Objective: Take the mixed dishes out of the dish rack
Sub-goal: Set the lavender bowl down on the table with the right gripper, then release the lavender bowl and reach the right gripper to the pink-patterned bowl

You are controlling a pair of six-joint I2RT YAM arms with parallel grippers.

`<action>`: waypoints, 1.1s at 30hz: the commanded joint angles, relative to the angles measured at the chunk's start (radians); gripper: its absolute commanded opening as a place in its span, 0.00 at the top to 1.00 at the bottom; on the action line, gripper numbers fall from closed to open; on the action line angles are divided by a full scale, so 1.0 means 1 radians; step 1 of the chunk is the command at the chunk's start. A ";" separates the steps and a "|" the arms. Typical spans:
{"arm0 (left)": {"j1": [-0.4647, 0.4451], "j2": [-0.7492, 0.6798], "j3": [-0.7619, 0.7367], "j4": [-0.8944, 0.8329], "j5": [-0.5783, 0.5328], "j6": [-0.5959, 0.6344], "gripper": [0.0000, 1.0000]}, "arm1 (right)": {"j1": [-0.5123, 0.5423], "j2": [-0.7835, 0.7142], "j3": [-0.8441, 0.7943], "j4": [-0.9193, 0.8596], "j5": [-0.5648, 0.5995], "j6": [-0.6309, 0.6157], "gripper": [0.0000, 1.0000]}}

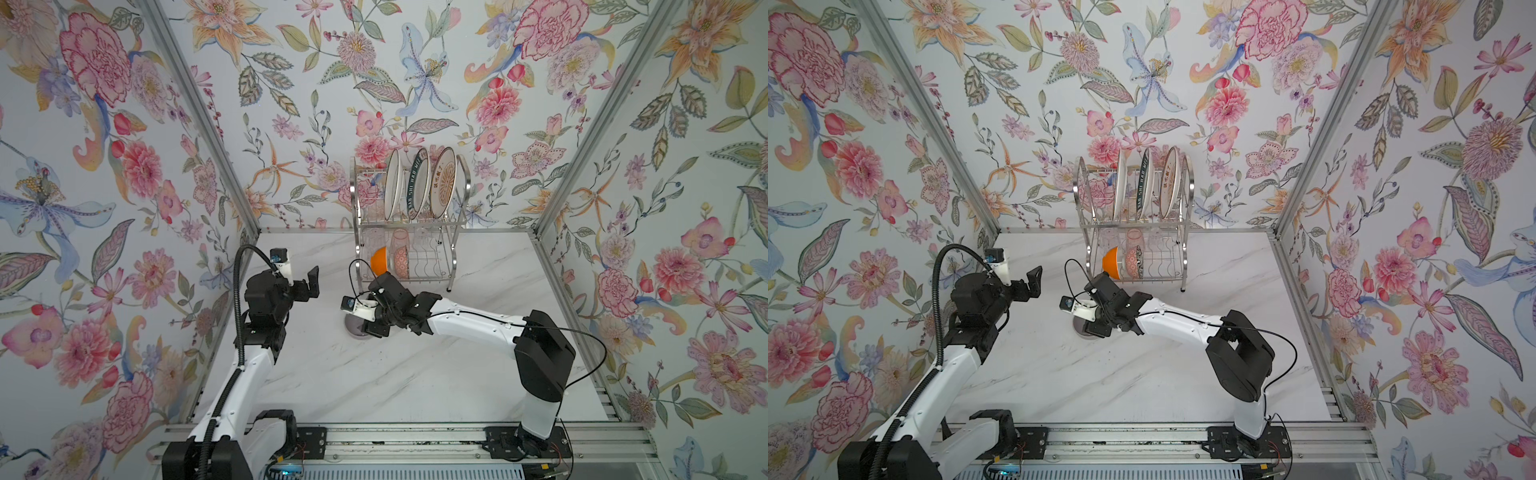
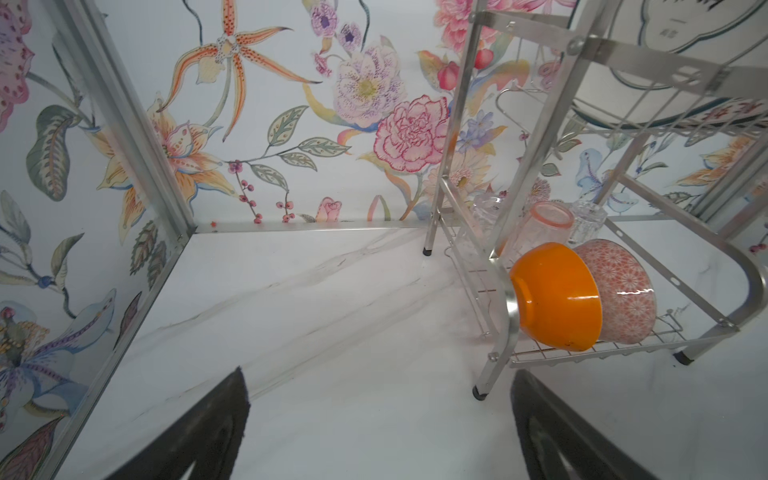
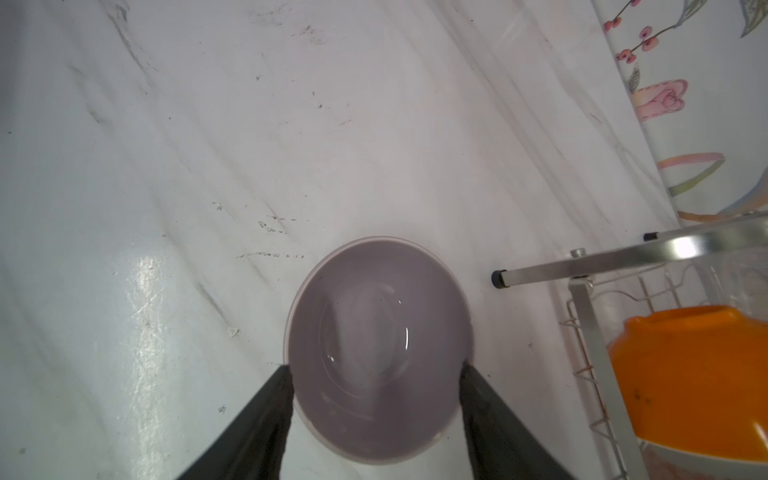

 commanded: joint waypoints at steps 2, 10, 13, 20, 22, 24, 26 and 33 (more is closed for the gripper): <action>0.010 -0.035 0.022 0.046 0.147 0.044 0.01 | -0.047 -0.091 -0.104 0.207 -0.051 0.136 0.36; 0.006 -0.071 -0.001 0.041 0.312 0.078 0.01 | -0.173 -0.223 -0.318 0.481 -0.072 0.335 0.37; -0.005 -0.088 -0.035 0.067 0.367 0.101 0.01 | -0.228 -0.242 -0.372 0.546 -0.095 0.414 0.37; -0.117 -0.103 -0.083 0.041 0.333 0.222 0.01 | -0.362 -0.236 -0.452 0.674 -0.153 0.581 0.40; -0.147 -0.092 -0.088 0.040 0.316 0.231 0.01 | -0.398 -0.218 -0.455 0.693 -0.183 0.610 0.41; -0.176 -0.070 -0.089 0.038 0.308 0.238 0.01 | -0.435 -0.193 -0.456 0.723 -0.228 0.641 0.42; -0.204 -0.045 -0.090 0.040 0.293 0.243 0.01 | -0.466 -0.167 -0.460 0.776 -0.279 0.677 0.43; -0.281 0.010 -0.093 0.046 0.237 0.281 0.01 | -0.511 -0.071 -0.424 0.884 -0.376 0.722 0.46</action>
